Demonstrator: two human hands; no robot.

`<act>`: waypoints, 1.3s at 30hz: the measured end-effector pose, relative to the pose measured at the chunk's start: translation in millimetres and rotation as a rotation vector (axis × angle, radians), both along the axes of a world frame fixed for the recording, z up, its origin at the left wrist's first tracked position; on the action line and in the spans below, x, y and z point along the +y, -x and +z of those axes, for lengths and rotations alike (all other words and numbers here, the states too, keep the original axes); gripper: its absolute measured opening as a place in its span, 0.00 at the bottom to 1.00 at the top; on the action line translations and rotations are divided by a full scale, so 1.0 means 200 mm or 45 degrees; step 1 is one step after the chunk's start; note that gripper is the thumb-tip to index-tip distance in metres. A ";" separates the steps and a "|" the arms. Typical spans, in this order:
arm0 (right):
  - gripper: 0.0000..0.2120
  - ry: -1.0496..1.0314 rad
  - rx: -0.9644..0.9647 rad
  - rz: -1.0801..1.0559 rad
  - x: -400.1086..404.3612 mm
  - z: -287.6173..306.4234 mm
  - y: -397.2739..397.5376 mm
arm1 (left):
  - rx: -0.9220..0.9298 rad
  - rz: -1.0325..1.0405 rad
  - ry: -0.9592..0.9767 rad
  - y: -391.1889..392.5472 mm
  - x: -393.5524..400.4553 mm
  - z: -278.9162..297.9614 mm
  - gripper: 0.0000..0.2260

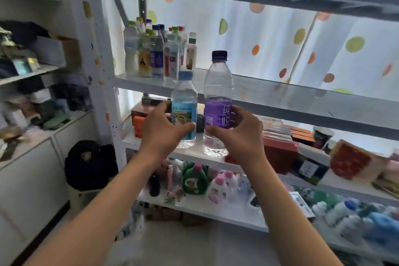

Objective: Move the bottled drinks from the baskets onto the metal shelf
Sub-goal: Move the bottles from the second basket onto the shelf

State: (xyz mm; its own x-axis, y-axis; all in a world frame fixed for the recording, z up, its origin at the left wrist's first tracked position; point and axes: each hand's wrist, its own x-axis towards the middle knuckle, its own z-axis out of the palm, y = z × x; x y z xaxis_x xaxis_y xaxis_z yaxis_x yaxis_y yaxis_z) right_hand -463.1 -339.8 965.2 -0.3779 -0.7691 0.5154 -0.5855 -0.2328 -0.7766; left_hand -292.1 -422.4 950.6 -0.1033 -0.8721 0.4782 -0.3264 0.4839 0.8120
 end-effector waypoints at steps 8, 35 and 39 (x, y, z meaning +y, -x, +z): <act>0.20 0.045 0.113 -0.067 -0.16 -0.01 0.36 | 0.058 -0.007 -0.006 0.43 -0.12 0.03 0.28; 0.22 0.028 0.125 0.002 -1.67 0.16 0.75 | 0.156 0.049 -0.026 0.79 -1.44 0.11 0.25; 0.24 0.034 0.165 0.011 -1.89 0.22 0.93 | 0.141 0.082 -0.097 0.94 -1.69 0.12 0.26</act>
